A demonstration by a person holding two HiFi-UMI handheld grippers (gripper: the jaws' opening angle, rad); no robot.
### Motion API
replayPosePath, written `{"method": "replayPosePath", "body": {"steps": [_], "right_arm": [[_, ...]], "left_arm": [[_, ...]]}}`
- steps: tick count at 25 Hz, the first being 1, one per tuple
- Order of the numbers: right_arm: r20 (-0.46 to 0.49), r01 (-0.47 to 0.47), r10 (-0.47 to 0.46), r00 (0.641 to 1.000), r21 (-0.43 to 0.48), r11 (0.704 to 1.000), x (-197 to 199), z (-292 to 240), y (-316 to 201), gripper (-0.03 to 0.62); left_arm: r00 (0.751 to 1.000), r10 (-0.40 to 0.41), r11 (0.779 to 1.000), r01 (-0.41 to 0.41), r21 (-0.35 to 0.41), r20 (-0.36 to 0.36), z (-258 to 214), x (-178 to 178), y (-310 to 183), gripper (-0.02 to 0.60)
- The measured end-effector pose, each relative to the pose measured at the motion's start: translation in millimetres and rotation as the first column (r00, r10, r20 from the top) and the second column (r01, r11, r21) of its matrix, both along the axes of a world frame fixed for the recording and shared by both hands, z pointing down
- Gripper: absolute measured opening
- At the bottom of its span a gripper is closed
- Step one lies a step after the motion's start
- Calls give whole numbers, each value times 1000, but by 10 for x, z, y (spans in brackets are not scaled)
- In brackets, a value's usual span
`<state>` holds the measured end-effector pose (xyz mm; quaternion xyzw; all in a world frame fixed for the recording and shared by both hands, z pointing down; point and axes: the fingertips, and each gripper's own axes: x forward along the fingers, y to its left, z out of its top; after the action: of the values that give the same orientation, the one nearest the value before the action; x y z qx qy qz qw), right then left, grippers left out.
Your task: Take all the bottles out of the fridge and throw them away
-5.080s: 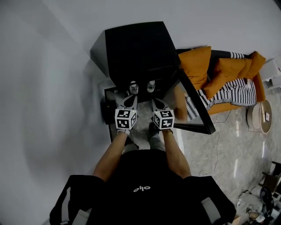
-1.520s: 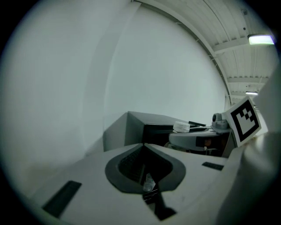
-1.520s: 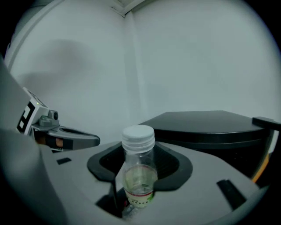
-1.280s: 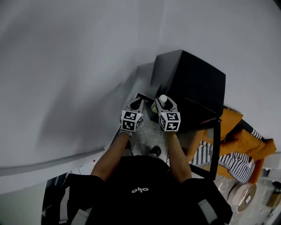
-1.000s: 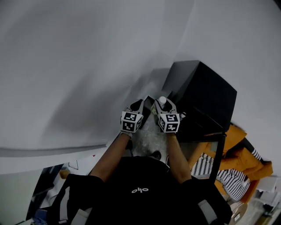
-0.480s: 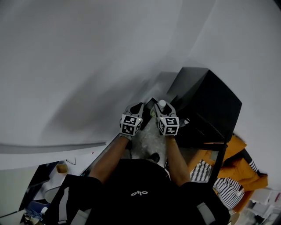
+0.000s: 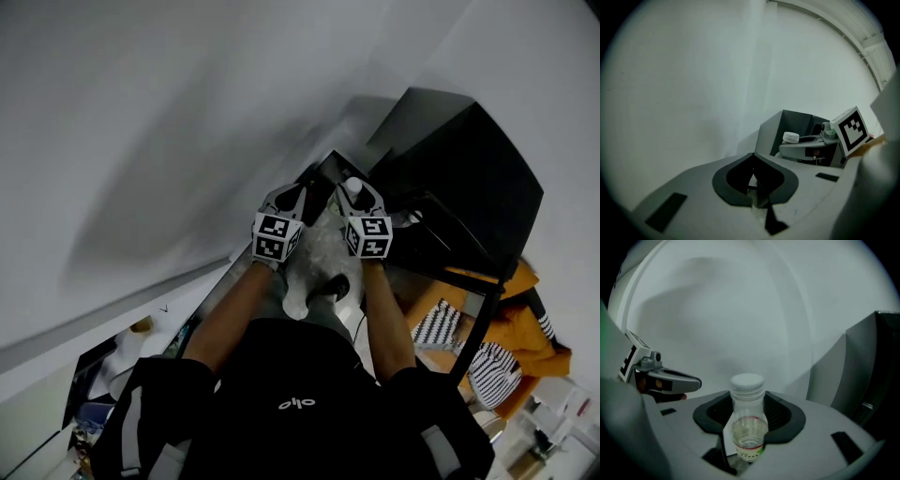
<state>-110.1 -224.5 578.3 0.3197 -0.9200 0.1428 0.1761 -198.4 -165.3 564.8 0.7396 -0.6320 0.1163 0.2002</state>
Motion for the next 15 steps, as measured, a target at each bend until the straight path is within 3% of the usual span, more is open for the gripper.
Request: {"method": "replayPosePath", "body": {"steps": [6, 15], "right_arm": [[-22, -12, 11, 1000, -55, 998, -65, 354, 3, 199], [-32, -16, 14, 999, -66, 998, -207, 630, -209, 199]], "left_arm": [[1000, -8, 998, 7, -58, -21, 323, -62, 65, 7], [999, -23, 998, 20, -64, -47, 532, -197, -68, 7]]}}
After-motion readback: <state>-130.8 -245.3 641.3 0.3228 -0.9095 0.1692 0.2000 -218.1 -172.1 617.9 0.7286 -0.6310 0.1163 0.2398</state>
